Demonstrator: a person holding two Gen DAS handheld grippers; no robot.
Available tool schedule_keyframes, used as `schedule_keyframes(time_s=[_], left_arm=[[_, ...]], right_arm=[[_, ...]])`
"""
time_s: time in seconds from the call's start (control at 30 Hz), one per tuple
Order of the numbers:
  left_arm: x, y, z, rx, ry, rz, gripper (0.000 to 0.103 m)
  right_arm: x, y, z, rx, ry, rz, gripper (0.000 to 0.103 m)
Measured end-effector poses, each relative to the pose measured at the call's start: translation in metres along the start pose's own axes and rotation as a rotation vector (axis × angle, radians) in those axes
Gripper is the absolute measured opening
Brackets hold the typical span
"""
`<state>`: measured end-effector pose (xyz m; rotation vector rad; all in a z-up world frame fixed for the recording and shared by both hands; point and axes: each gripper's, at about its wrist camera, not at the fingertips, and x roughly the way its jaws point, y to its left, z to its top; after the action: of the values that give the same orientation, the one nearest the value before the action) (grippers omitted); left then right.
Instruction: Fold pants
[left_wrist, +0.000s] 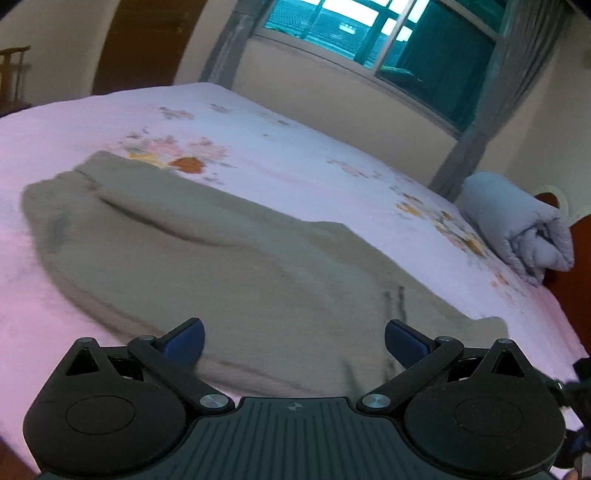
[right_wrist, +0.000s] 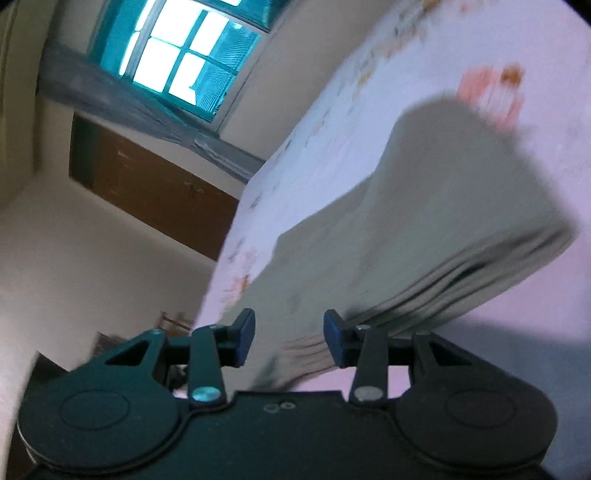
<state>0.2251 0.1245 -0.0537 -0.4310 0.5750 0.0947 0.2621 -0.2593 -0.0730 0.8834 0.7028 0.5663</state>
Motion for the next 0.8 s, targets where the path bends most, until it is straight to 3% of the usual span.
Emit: schedule_keyframes(time_s=[0.13,0.2,0.33,0.53,0.67,0.8], left_arm=[[-0.012,0.013,-0.003,0.029,-0.009,0.031,0.103],[-0.018,0.024,-0.005,0.019,-0.015,0.045,0.103],[-0.026,0.048,-0.010,-0.030,-0.016,0.056,0.103],[-0.026,0.071,-0.016,-0.072,-0.006,0.054,0.103],[-0.026,0.077,-0.014,-0.079,-0.016,0.045,0.103],[-0.027,0.081,-0.016,-0.092,-0.018,0.038,0.103]], right_arm=[[0.031,0.018,-0.010,0.000,0.023,-0.058,0.033],[0.038,0.020,-0.012,0.052,0.044,-0.037,0.033],[0.057,0.010,-0.020,0.225,0.071,0.024,0.033],[0.080,-0.013,-0.039,0.523,0.052,0.047,0.033],[0.076,-0.011,-0.044,0.524,-0.019,0.044,0.033],[0.079,-0.012,-0.046,0.528,-0.041,-0.027,0.032]])
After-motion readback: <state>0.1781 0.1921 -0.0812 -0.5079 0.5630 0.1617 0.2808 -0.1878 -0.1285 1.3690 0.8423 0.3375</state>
